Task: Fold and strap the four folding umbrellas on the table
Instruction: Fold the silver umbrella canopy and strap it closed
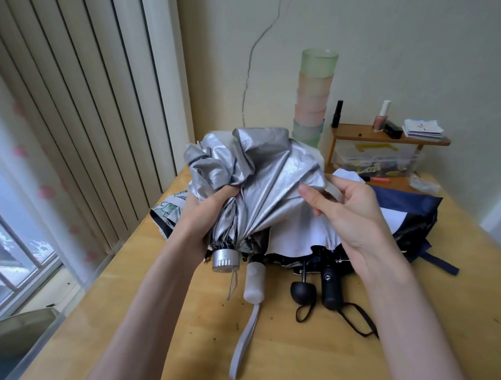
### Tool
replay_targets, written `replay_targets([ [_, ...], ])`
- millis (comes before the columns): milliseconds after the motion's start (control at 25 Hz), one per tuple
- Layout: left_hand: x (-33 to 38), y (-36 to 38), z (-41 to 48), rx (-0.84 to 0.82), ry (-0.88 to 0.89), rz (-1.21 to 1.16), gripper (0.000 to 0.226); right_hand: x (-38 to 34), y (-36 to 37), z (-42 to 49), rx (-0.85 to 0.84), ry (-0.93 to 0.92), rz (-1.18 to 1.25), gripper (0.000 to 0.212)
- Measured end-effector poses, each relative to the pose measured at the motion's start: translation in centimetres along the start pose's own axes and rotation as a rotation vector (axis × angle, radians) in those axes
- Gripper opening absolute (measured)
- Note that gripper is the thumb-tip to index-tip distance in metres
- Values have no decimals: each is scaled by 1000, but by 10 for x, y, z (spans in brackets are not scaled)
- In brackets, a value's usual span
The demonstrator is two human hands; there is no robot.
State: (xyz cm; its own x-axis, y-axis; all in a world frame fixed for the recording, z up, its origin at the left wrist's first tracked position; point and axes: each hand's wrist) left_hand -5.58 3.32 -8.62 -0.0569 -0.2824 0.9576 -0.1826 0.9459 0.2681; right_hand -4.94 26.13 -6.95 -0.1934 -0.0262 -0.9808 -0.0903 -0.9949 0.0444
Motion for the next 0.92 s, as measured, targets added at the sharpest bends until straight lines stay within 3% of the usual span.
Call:
replay_targets([
  [80,0,-2,2,19,27,43,38,-1,4,0,11,-16,58,21],
  [200,-4,0,5,41,115,135,41,-1,9,2,-22,10,342,39],
  [280,-5,3,4,44,134,122,37,-4,9,2,-56,9,497,37],
  [360,-5,2,3,5,77,34,31,-4,3,2,-5,-26,501,27],
  [560,-5,-11,5,-42,-155,-165,17,2,-18,5,262,-148,48,20],
  [680,-6,-20,10,0,-132,-153,23,6,-18,5,193,-209,-176,31],
  [800,-5,-26,10,16,-124,-144,20,6,-11,6,58,-223,-406,25],
  [920,-5,-25,9,5,-108,-167,11,2,-7,5,-65,-15,-263,52],
])
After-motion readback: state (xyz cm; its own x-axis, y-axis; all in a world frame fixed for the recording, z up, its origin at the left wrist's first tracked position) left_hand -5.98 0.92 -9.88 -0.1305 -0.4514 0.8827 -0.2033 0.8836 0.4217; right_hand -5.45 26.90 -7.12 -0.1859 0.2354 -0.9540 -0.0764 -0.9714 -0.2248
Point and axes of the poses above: each hand's wrist, its own z-axis towards the middle knuckle, its own y-axis out of the palm, x = y × z, and after that the axes turned 4 degrees about x, right-handed
